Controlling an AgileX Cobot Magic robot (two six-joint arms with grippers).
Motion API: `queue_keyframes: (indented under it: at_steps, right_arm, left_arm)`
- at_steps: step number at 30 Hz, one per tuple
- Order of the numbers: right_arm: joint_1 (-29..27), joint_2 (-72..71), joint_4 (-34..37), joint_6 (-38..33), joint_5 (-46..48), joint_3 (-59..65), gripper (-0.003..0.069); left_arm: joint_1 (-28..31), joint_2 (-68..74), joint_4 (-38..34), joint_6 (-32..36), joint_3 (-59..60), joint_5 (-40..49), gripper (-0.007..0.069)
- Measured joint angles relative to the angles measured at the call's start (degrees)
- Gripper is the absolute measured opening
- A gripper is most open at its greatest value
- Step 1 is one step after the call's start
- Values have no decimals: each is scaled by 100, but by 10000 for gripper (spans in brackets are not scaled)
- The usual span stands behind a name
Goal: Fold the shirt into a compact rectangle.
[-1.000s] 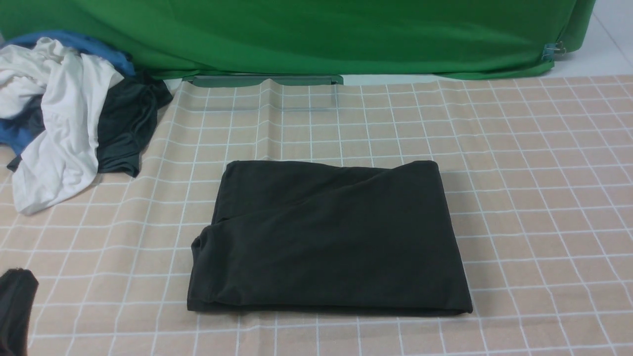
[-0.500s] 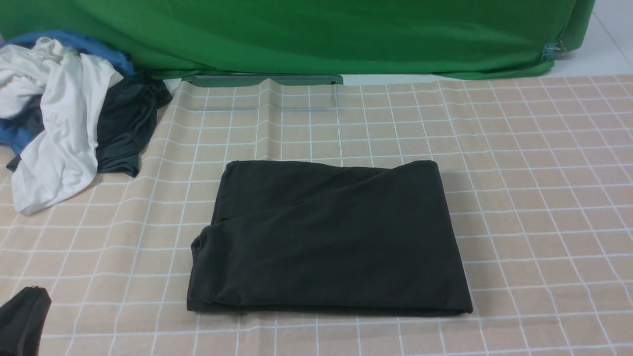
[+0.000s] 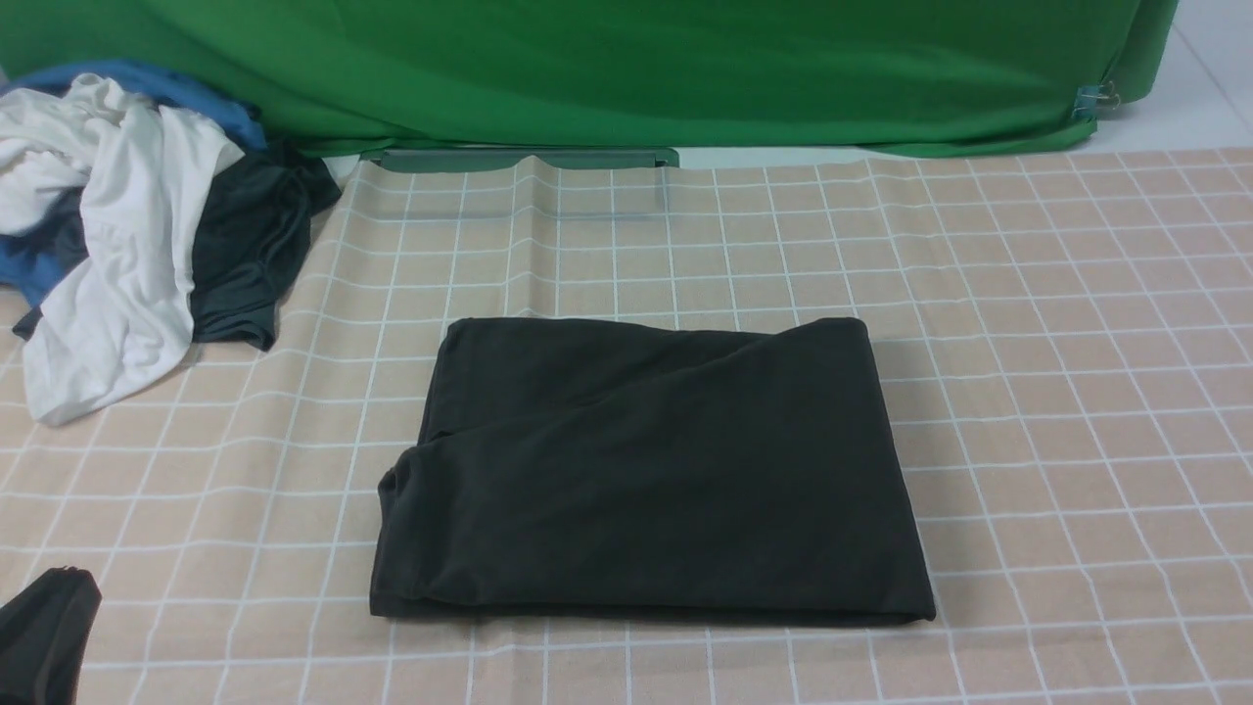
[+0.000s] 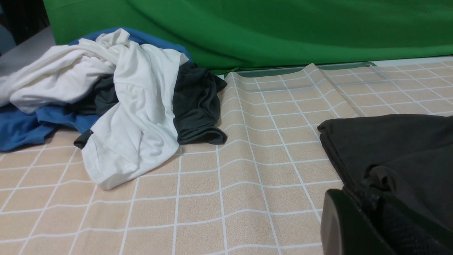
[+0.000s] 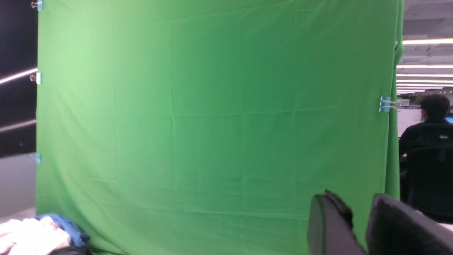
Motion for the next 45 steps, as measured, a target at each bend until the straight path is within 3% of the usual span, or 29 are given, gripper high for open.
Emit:
queue_keyframes:
  at_steps: [5,13,20,27,45]
  right_arm:
    - [-110,-18,0,-10,-273,501,217]
    - [-1064,5,5,-10,-1452,2773,217]
    - [-1555,11,5,-134,-1697,4064,227]
    - [-2033,11,5,-154,-1433,4177,236]
    - [-2288,11,0,-438,-1276,4177,236]
  left_arm:
    - [0,0,0,0,0,0,20]
    - [0,0,0,0,0,0,20]
    - [0,0,0,0,0,0,20]
    - [0,0,0,0,0,0,20]
    - [0,0,0,0,0,0,20]
